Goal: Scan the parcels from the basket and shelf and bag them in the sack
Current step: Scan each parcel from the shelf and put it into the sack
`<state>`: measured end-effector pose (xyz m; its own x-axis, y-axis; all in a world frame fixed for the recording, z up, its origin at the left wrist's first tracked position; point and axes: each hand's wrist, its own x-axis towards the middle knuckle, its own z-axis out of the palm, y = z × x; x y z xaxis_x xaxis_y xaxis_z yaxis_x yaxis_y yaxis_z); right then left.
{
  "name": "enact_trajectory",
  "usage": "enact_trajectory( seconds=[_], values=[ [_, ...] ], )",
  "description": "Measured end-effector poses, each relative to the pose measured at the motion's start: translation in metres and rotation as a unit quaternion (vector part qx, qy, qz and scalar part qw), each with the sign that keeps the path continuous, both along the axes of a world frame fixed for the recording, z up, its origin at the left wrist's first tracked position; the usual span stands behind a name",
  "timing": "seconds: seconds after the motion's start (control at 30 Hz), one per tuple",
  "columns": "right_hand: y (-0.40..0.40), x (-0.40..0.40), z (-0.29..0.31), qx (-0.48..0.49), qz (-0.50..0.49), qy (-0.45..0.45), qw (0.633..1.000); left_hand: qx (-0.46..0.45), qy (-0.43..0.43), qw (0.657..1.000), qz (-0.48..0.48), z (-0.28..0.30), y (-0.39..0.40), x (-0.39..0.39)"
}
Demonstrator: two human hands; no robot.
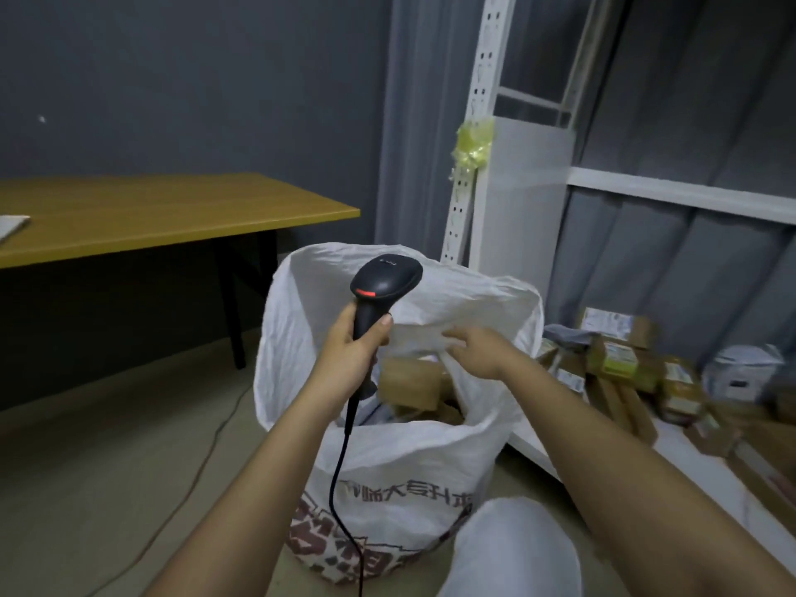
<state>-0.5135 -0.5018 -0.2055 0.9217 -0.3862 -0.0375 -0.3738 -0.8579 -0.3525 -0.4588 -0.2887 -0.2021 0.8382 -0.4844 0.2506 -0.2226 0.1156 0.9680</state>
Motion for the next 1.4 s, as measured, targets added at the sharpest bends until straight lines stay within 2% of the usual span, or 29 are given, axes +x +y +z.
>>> enact_trajectory(
  seconds=[0.13, 0.27, 0.4, 0.5, 0.67, 0.9, 1.07, 1.17, 1.27, 1.4],
  values=[
    [-0.025, -0.061, -0.005, -0.019, -0.013, -0.212, 0.977, 0.01, 0.015, 0.997, -0.071, -0.006, -0.051, -0.024],
    [-0.069, -0.132, -0.03, -0.015, -0.138, -0.314, 0.939, 0.034, 0.001, 0.989, -0.145, -0.018, -0.117, -0.064],
    [-0.12, -0.193, -0.072, 0.048, -0.277, -0.299, 0.912, 0.062, -0.085, 0.97, -0.22, -0.031, -0.182, -0.112],
    [-0.152, -0.231, -0.107, 0.113, -0.358, -0.269, 0.887, 0.098, -0.107, 0.952, -0.27, -0.045, -0.228, -0.141],
    [-0.207, -0.256, -0.166, 0.189, -0.433, -0.221, 0.853, 0.156, -0.05, 0.94, -0.298, -0.092, -0.308, -0.159],
    [-0.317, -0.204, -0.254, 0.216, -0.468, -0.166, 0.841, 0.247, 0.084, 0.941, -0.217, -0.187, -0.408, -0.123],
    [-0.397, -0.133, -0.296, 0.094, -0.483, -0.164, 0.855, 0.247, 0.123, 0.943, -0.186, -0.225, -0.46, -0.09],
    [-0.435, -0.1, -0.31, 0.026, -0.486, -0.123, 0.865, 0.254, 0.141, 0.937, -0.192, -0.239, -0.475, -0.075],
    [-0.446, -0.099, -0.32, 0.05, -0.467, -0.095, 0.878, 0.252, 0.143, 0.938, -0.192, -0.251, -0.476, -0.068],
    [-0.427, -0.137, -0.317, 0.054, -0.409, -0.063, 0.909, 0.252, 0.151, 0.938, -0.184, -0.258, -0.461, -0.069]
  ],
)
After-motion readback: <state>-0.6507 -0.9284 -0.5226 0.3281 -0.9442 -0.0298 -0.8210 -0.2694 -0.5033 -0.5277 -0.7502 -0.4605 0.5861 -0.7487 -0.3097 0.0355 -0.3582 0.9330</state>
